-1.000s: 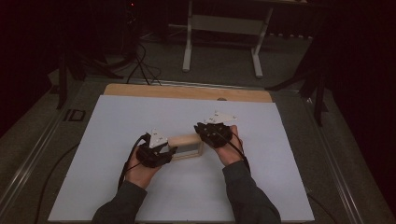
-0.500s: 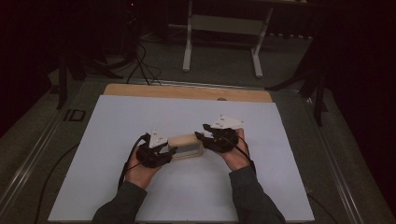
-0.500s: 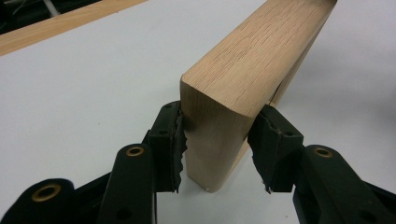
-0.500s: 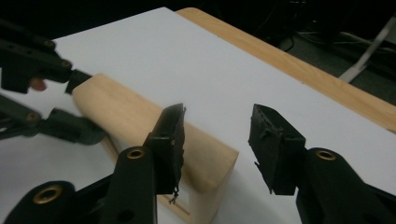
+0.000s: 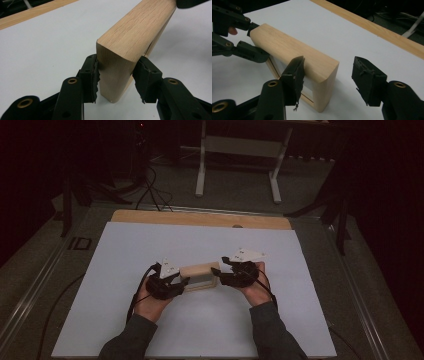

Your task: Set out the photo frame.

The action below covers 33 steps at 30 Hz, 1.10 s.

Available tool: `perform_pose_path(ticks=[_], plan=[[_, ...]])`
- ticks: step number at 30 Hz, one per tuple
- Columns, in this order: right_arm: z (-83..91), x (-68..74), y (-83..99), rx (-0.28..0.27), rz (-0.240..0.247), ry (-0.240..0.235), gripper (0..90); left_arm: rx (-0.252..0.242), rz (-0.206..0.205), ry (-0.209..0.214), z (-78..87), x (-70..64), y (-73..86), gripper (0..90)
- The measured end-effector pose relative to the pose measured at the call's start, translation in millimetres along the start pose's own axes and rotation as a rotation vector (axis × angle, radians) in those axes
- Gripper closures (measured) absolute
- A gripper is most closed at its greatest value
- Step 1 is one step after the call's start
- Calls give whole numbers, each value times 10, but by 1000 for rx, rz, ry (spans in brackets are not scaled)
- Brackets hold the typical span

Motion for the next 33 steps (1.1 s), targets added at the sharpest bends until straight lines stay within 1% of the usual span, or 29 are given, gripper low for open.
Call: perform_pose_path(ticks=[2, 4, 7, 10, 16, 21, 26, 33], plan=[[-18, 4, 11, 1, 3, -12, 406, 0, -2, -1, 0, -2, 0, 560], [-45, 10, 28, 13, -1, -31, 387, -1, -2, -2, 0, -4, 0, 560], [-110, 1, 65, 35, -11, -72, 361, 5, -6, -7, -2, -4, 1, 562], [-162, -10, 93, 50, -14, -86, 353, 5, -7, -8, -5, -6, 2, 563], [-230, 0, 104, 58, -5, -115, 352, 5, -10, -8, -5, -8, 2, 568], [-260, -7, 112, 65, -9, -119, 358, 3, -13, -8, -9, -2, 1, 569], [-264, -18, 112, 68, 4, -106, 409, 3, -15, 3, -14, 21, -6, 570], [-248, 11, 92, 63, 18, -82, 425, 4, -12, 21, -20, 59, -18, 563]])
Point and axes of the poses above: each handheld gripper's, and its own axes: z roughly backward along the jaws, y roughly out of its underside, x roughly to its left, the point moved 1 cm from there along -z, roughly forward along the jaws, and after that the axes turned 5 degrees about x, right-handed, at the moved point
